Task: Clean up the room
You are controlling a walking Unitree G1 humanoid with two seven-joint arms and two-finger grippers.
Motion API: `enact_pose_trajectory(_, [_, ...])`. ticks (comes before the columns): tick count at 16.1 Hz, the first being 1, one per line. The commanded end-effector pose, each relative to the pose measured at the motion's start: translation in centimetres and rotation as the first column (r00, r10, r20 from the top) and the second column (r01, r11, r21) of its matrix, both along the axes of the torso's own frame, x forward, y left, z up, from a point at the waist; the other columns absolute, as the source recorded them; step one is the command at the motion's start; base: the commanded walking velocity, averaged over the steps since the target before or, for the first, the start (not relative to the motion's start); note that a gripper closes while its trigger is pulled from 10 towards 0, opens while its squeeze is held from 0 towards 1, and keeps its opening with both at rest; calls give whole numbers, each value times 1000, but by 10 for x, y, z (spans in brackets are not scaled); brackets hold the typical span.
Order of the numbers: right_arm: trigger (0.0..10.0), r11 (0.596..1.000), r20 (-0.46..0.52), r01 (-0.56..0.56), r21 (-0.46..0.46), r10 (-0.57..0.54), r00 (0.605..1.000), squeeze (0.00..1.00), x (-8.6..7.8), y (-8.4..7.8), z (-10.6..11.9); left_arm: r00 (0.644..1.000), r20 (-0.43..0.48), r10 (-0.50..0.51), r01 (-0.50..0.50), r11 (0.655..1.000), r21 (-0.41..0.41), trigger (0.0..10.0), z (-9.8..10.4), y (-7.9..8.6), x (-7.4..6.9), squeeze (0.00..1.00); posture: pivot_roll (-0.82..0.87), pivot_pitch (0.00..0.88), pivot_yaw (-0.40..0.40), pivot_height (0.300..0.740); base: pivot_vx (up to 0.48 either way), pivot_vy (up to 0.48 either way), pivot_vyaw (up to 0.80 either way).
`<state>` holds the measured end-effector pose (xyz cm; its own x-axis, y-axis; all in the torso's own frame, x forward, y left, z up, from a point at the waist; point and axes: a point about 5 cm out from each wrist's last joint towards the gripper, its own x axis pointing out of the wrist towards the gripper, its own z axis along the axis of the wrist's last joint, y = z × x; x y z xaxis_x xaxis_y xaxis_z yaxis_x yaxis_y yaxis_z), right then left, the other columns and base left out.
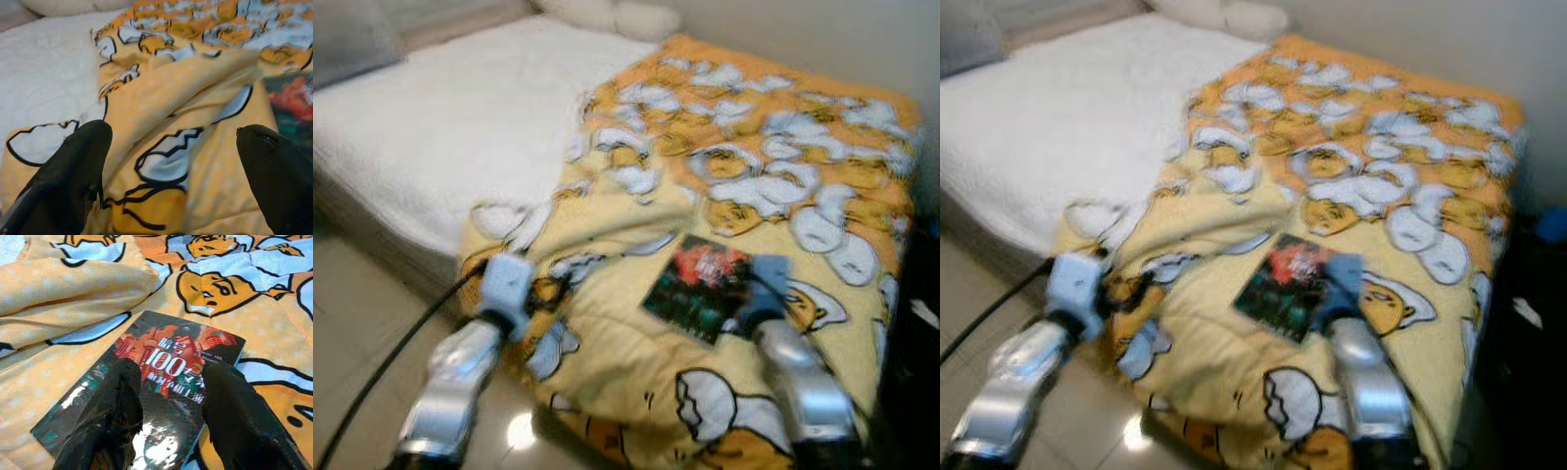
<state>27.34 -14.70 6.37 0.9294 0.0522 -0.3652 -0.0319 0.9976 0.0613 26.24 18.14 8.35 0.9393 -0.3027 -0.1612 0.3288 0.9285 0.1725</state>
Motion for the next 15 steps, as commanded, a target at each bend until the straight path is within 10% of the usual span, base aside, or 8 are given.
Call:
enact_pose_trajectory(1, [10000,999,-4,43,-28,-43,999,0,-1,-16,1,999,18,-31,31,999,-13,10000,5,-11,3,0,-49,0,-23,740,319,0,0])
enact_pose_trajectory(15, [10000,999,-14,46,21,-45,999,0,-1,-13,-3,997,14,-73,72,997,39,10000,5,-14,3,0,-47,0,-15,740,44,0,0])
